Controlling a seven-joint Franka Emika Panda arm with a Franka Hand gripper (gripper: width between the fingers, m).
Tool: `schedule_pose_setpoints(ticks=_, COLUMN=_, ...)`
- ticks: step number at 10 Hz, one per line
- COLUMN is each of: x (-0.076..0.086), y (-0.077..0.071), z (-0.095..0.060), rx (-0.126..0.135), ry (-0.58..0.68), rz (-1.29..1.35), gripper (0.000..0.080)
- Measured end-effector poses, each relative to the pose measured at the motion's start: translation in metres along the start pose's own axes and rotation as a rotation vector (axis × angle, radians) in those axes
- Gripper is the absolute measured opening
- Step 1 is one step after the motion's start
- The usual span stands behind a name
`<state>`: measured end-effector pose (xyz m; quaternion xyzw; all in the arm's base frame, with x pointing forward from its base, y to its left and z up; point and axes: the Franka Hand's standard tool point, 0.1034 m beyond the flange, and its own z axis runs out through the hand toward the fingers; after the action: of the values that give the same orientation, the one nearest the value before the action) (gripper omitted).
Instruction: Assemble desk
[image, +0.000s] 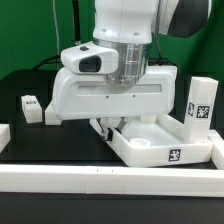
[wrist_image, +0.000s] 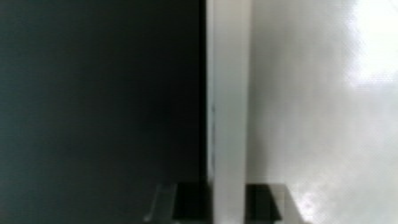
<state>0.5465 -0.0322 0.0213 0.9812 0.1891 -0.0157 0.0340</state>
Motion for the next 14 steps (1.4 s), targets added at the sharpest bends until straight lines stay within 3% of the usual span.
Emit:
schedule_pose_setpoints(ticks=3, x=0.001, y=0.004, z=0.0, rx=-0.022, ry=-0.013, rz=-0.233, gripper=0.0061)
schedule_pose_setpoints(ticks=8, x=0.036, y=-0.001, z=-0.011, rx=-0.083, ry=-0.023, rz=-0.765, gripper=0.0061)
schedule_pose_setpoints(ticks=12, x=0.031, y=0.007, z=-0.01, rx=-0.107, ry=-0.064, rz=-1.005, gripper=0.0061)
schedule_pose_setpoints(ticks=13, x=0.04, y=-0.001, z=-0.011, rx=-0.122, ry=-0.053, rz=-1.06, gripper=0.0061)
schedule_pose_setpoints(ticks=14, x=0.047, y=-0.009, z=-0.011, rx=-0.12, ry=-0.05, rz=-1.077, gripper=0.0061)
